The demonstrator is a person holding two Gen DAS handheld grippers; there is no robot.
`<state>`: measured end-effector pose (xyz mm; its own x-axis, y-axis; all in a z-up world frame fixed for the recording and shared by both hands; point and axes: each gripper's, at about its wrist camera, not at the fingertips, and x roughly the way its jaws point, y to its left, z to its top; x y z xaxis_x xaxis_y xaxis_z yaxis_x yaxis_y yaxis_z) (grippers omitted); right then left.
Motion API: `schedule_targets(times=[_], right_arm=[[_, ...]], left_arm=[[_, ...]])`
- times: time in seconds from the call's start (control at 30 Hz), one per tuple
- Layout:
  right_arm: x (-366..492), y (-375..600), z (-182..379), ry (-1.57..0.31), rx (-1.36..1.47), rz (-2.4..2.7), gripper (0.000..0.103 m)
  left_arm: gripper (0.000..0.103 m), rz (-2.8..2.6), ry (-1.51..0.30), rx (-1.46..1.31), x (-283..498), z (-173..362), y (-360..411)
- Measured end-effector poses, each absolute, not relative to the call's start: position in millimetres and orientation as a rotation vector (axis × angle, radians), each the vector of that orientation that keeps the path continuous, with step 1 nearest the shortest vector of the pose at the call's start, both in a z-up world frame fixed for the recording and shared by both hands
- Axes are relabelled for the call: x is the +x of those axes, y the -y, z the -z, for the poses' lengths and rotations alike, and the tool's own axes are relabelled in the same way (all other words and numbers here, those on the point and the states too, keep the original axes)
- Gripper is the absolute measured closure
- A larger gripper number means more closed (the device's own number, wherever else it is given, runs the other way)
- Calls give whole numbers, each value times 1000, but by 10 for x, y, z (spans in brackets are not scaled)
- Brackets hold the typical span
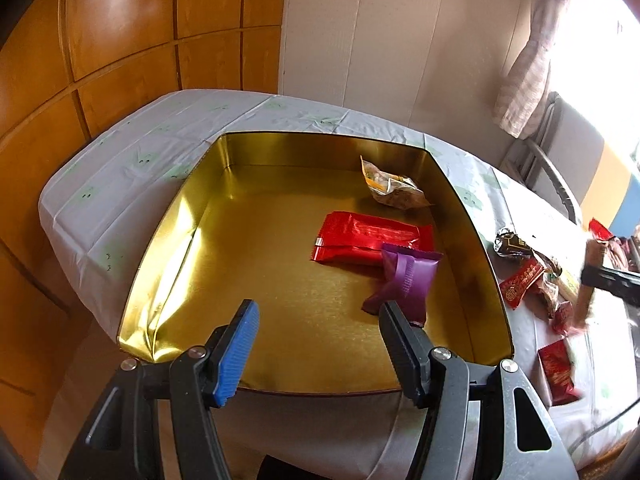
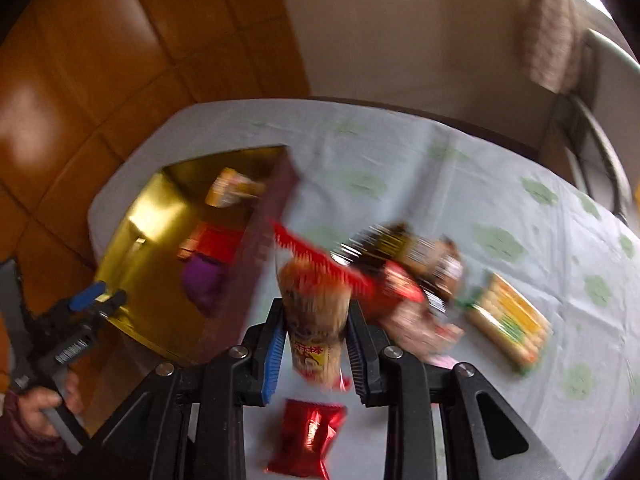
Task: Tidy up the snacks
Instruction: 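Lift the rice bar with the right tool and carry it over the gold tray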
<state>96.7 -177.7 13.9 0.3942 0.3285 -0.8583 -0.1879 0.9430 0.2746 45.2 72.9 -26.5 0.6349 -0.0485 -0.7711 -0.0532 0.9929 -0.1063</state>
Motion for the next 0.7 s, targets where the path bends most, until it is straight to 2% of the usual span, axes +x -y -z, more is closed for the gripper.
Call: schedule_targets(times=[0.33,0.53,0.63,0.7], right_arm=[[1253,900,-199,-1119,195,-485,74],[1348,591,-5,-1211,163,-535,74],[1328,537,135,-1247,99,-476,72],[1312,577,135,-1230,77,-422,63]], left_arm=[[40,-20,-880,-141,417,285,-839],[40,-31,-881,-159,412,300,-909],[40,-27,-879,-158,397,302,-907],[40,-26,-882,-150,391,307,-902]])
